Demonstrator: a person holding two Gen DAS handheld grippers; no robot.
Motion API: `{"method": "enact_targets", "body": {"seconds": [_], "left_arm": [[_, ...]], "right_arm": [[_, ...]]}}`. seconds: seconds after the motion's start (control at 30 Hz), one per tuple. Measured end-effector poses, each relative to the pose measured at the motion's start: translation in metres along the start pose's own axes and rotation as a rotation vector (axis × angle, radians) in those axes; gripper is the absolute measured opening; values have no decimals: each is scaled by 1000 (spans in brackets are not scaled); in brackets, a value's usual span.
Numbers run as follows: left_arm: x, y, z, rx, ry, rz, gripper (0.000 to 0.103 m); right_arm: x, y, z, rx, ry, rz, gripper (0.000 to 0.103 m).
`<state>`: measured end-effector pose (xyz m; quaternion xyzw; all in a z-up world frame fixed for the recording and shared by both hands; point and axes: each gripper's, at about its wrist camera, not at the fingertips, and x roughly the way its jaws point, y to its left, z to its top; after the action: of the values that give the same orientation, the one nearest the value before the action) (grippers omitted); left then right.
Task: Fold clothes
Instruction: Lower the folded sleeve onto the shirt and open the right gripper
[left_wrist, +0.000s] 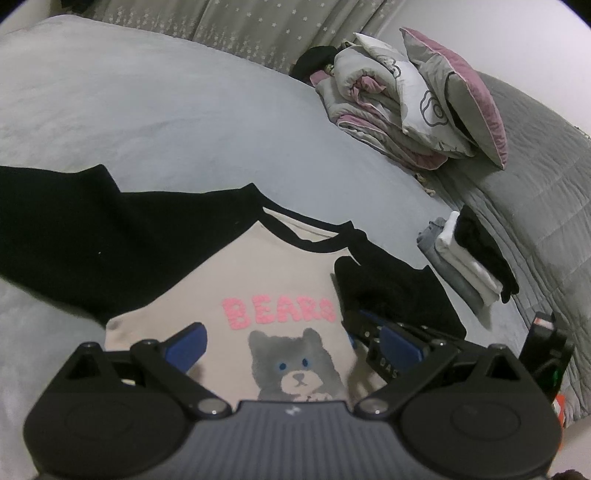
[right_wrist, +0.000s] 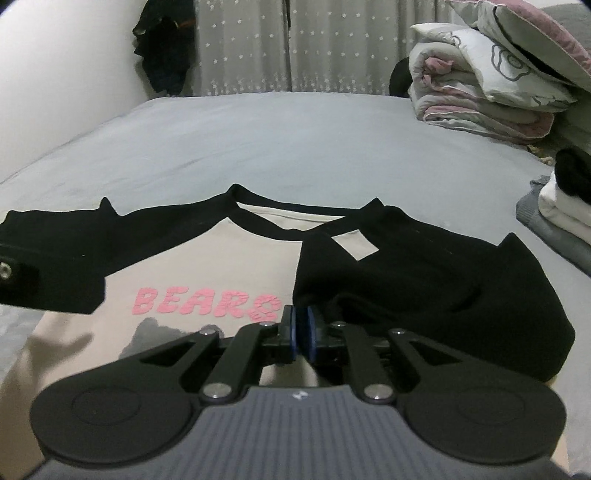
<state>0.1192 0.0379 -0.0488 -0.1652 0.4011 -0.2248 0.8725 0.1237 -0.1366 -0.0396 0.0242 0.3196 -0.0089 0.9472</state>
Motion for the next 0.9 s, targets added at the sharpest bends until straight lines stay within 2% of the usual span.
{"method": "enact_targets", "body": {"seconds": [0.1,0.17,0.2,0.6,0.9], "left_arm": [[0,-1,1,-1,-3,0,100],[0,-1,1,-2,-4,2,100],[0,-1,1,-2,-4,4,100],[-4,-2,5,-11,-27,15,100],[2,-20,1,47,-25,31,100]], "right_arm": [[-2,-4,5,28,26,32,18],[-4,-7,8,58,36,60,39],[-6,-8,9,65,39,70,43],[-30,-21,23,145,59,148,44],[-43,-50,31,244,31,133,48]]}}
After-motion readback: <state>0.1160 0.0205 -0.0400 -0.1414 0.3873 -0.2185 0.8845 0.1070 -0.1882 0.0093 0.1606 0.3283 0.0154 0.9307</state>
